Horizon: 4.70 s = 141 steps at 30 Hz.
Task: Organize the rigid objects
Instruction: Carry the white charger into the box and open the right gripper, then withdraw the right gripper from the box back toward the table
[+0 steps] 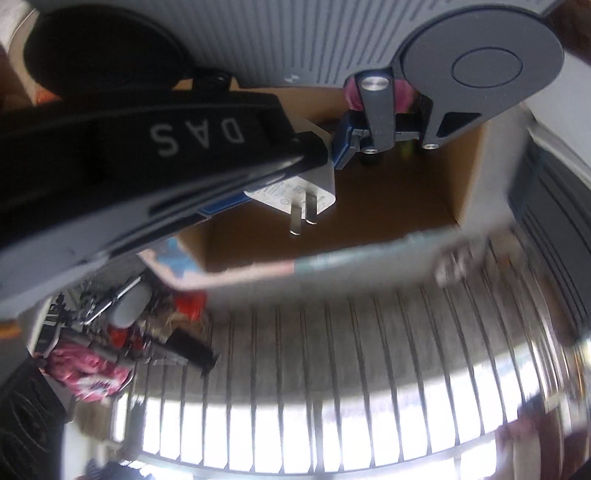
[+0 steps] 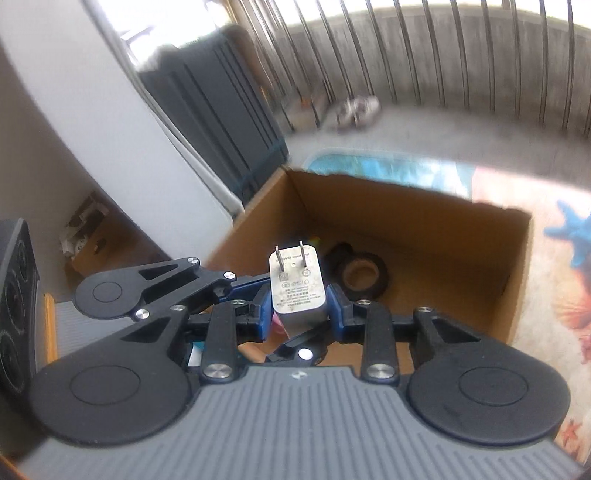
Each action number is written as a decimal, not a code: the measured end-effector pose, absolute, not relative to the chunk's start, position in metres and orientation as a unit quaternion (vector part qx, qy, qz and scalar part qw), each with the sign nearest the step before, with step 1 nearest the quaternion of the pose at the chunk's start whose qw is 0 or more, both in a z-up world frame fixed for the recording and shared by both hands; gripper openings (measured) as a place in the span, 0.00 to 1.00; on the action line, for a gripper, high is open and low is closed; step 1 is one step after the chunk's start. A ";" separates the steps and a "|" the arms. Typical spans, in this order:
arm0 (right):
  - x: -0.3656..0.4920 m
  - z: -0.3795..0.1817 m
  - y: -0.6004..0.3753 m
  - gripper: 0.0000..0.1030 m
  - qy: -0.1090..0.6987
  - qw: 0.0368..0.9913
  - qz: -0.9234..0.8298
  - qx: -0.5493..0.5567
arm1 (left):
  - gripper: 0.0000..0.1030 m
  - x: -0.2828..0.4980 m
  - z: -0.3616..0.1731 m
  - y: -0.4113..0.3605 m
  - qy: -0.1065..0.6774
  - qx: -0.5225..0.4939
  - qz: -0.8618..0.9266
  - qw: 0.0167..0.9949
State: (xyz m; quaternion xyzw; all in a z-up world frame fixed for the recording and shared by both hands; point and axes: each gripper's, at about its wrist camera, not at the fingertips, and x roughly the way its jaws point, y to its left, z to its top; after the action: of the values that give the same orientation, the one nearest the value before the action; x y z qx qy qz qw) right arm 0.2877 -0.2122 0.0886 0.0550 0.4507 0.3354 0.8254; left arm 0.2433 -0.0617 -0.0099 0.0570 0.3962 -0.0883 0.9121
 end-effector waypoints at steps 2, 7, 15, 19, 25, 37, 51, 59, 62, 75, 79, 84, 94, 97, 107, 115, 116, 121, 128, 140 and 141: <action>0.311 0.073 -0.209 0.28 0.478 0.809 0.337 0.060 | 0.46 0.268 -0.025 -0.051 0.433 0.038 -0.085 0.897; 0.348 0.038 -0.202 0.28 0.529 0.774 0.340 0.076 | 0.46 0.317 -0.057 -0.037 0.492 0.025 -0.076 0.867; 0.356 -0.010 -0.197 0.27 0.577 0.734 0.341 0.106 | 0.46 0.308 -0.046 -0.048 0.549 0.019 -0.067 0.833; 0.362 -0.022 -0.194 0.26 0.588 0.725 0.342 0.110 | 0.47 0.312 -0.050 -0.042 0.562 0.013 -0.065 0.824; 0.362 -0.032 -0.184 0.26 0.591 0.723 0.340 0.105 | 0.50 0.309 -0.051 -0.034 0.565 0.010 -0.061 0.823; 0.365 -0.035 -0.175 0.29 0.598 0.723 0.334 0.095 | 0.61 0.306 -0.046 -0.035 0.556 0.012 -0.061 0.829; 0.358 -0.021 -0.169 0.29 0.592 0.734 0.324 0.080 | 0.64 0.294 -0.034 -0.041 0.541 0.011 -0.066 0.839; 0.344 0.013 -0.194 0.30 0.560 0.753 0.321 0.127 | 0.66 0.273 0.002 -0.039 0.497 0.007 -0.074 0.864; 0.328 0.032 -0.207 0.32 0.539 0.766 0.320 0.145 | 0.69 0.255 0.022 -0.037 0.472 0.003 -0.083 0.878; 0.302 0.063 -0.206 0.42 0.527 0.786 0.298 0.124 | 0.69 0.145 0.064 0.018 0.395 -0.056 -0.097 0.912; 0.325 0.043 -0.173 0.47 0.551 0.781 0.275 0.105 | 0.72 0.115 0.065 0.052 0.376 -0.069 -0.062 0.922; 0.360 0.011 -0.138 0.48 0.588 0.768 0.241 0.081 | 0.74 0.086 0.060 0.091 0.369 -0.076 -0.019 0.926; 0.380 -0.021 -0.107 0.25 0.617 0.762 0.199 0.014 | 0.74 0.075 0.052 0.122 0.369 -0.092 -0.002 0.925; 0.370 -0.016 -0.107 0.25 0.605 0.769 0.207 -0.009 | 0.74 0.076 0.050 0.123 0.368 -0.097 -0.008 0.925; 0.328 0.009 -0.120 0.25 0.540 0.808 0.233 -0.037 | 0.74 0.073 0.044 0.119 0.370 -0.103 -0.017 0.923; 0.321 0.007 -0.106 0.28 0.542 0.806 0.232 -0.053 | 0.74 0.069 0.043 0.110 0.369 -0.099 -0.021 0.924; 0.322 0.007 -0.102 0.28 0.542 0.806 0.231 -0.058 | 0.74 0.068 0.043 0.110 0.370 -0.100 -0.022 0.924; 0.322 0.005 -0.094 0.27 0.543 0.804 0.232 -0.065 | 0.74 0.064 0.042 0.107 0.372 -0.106 -0.023 0.922; 0.318 0.010 -0.095 0.23 0.563 0.793 0.222 -0.067 | 0.75 0.059 0.044 0.106 0.367 -0.106 -0.027 0.924; 0.218 0.080 -0.170 0.35 0.465 0.825 0.314 0.069 | 0.75 0.059 0.026 0.080 0.360 -0.053 -0.066 0.929; 0.199 0.083 -0.183 0.39 0.454 0.826 0.322 0.088 | 0.75 0.059 0.022 0.075 0.360 -0.049 -0.075 0.929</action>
State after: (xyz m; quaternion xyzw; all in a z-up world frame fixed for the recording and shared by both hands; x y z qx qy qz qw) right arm 0.1993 -0.1827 0.0831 0.0882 0.4538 0.3219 0.8262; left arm 0.0593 0.0753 0.0224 -0.0487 0.3600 -0.0746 0.9287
